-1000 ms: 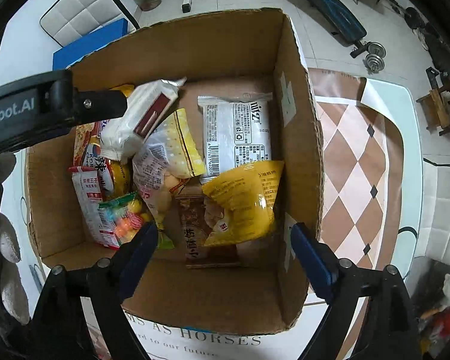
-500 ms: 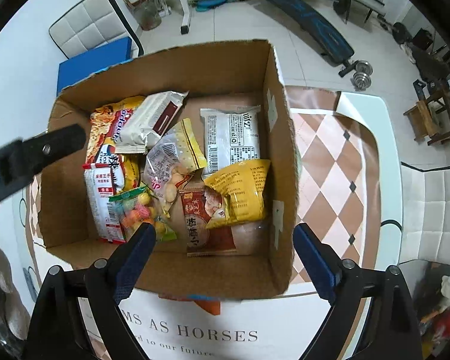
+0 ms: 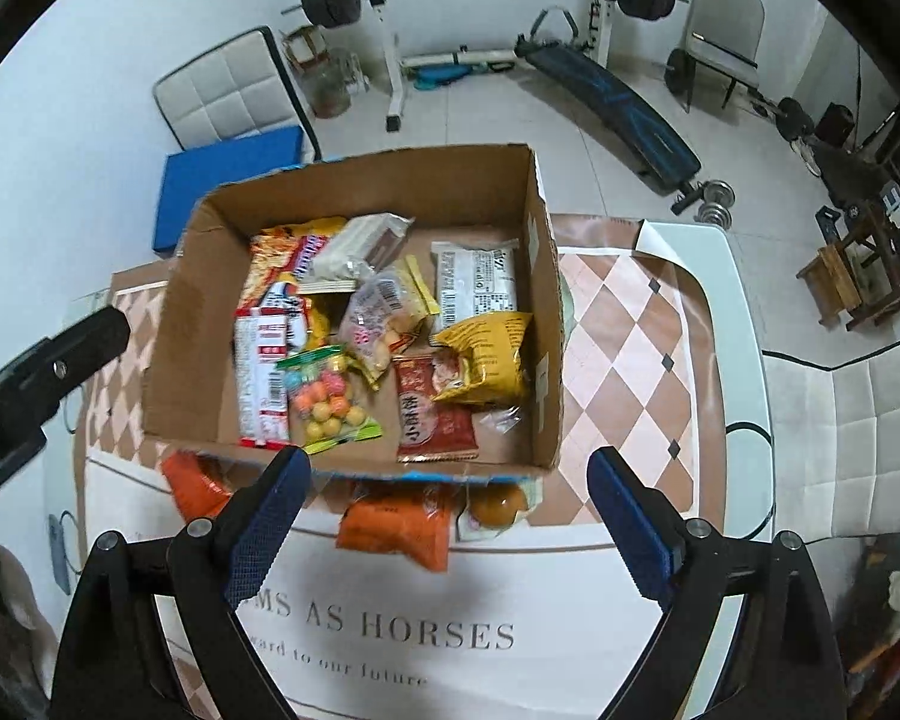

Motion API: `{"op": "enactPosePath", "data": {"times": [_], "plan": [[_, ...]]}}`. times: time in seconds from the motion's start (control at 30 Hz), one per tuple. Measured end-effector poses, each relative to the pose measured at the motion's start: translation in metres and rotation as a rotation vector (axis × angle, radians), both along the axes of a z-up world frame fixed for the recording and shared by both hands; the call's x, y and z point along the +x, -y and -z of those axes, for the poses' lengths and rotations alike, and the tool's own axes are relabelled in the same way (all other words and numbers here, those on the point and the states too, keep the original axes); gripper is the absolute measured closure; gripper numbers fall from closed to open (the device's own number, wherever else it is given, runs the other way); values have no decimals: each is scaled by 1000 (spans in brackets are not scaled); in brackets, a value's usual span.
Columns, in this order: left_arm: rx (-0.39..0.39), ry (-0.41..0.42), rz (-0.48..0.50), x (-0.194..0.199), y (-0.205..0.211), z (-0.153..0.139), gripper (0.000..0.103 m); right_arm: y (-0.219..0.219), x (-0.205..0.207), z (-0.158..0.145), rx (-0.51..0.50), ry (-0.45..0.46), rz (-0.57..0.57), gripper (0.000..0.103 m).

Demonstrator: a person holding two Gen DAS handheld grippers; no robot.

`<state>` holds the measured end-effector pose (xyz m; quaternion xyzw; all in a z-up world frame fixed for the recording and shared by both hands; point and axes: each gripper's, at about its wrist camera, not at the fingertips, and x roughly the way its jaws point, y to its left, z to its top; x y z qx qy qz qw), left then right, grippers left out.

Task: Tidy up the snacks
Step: 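Grasp the orange-red bag with the left tool while the right tool grasps the orange pouch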

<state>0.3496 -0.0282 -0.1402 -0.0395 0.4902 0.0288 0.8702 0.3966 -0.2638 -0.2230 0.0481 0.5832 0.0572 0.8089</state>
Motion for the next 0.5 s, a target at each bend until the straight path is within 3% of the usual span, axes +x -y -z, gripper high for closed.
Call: {"op": "enactPosePath", "data": {"times": [0.07,0.23,0.3,0.5], "plan": [[-17,11,-5,-11,-2,-4,0,1,-9,-8,14,15,-3,7],[-56,14,-24,-35,-9,0,0,3,-29,-11,55,27,-22,5],[-59,2,-53,-45,-16,8,0,5,-34,0,78,-5,-14,5],[2,-90,-188,-68,-55,56,0,2,-38,70,142,-144,13,5]]}}
